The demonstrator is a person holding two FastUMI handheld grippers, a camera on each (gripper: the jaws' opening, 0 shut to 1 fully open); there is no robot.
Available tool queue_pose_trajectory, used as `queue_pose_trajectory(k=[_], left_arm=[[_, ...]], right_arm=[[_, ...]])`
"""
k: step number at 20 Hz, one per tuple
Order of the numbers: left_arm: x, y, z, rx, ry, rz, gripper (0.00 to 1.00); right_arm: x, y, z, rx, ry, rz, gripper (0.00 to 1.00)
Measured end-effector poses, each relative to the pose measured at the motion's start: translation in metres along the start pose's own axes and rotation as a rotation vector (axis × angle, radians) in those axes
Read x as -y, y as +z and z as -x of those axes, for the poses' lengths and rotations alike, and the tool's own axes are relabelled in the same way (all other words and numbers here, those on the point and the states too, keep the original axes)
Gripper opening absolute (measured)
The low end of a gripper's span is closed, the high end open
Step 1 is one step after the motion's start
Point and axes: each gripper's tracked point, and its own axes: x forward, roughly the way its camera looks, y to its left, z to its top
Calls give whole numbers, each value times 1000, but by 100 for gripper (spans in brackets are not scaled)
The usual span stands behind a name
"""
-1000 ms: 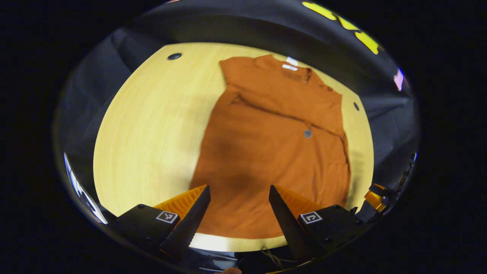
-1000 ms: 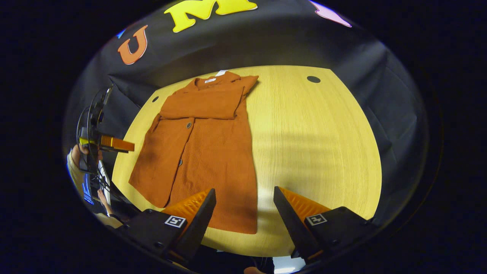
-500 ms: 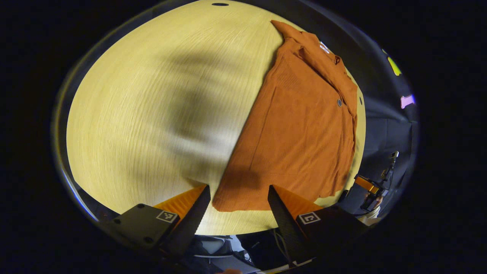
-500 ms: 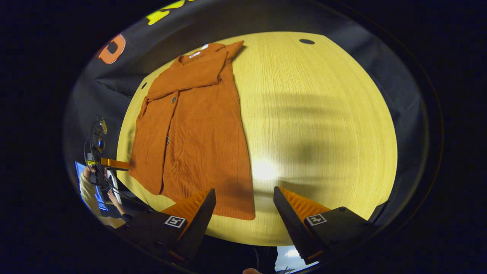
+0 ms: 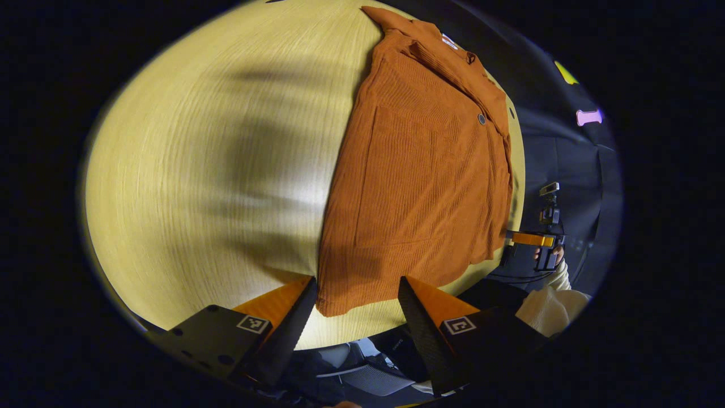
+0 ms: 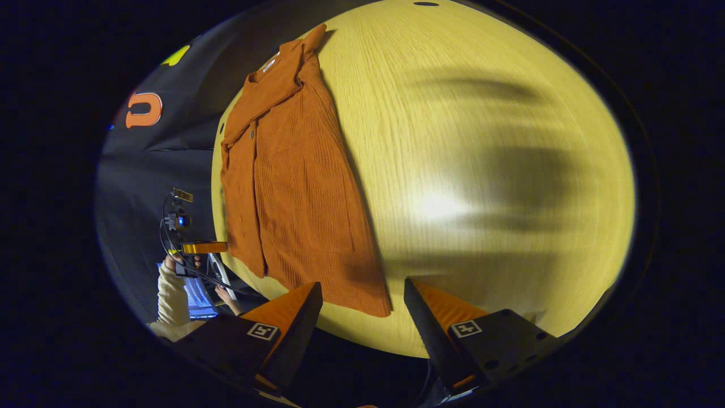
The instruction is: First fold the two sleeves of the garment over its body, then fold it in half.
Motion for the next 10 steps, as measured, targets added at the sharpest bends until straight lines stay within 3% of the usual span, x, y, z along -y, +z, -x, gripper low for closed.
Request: queue_pose_trajectory(k=[2, 4, 6, 7, 8, 9, 10], left_arm=[[5, 3, -2, 1, -16, 12, 94], [14, 10, -6, 12, -25, 33, 92], [16, 13, -9, 32, -16, 30, 91], [10, 8, -17, 10, 26, 20, 90], [9, 20, -21, 28, 60, 2, 77], [9, 22, -25, 26, 79, 2, 58], [8, 23, -26, 38, 90, 1, 38]], right_arm=[[-14, -1, -11, -19, 31, 5, 93], [-17, -5, -18, -30, 9, 58, 92], [-22, -9, -26, -54, 1, 99, 76], [-25, -11, -28, -64, 6, 105, 73], [-25, -10, -32, -72, -5, 109, 73], [-27, -13, -35, -79, 1, 109, 73], [-30, -14, -38, -83, 2, 112, 65]])
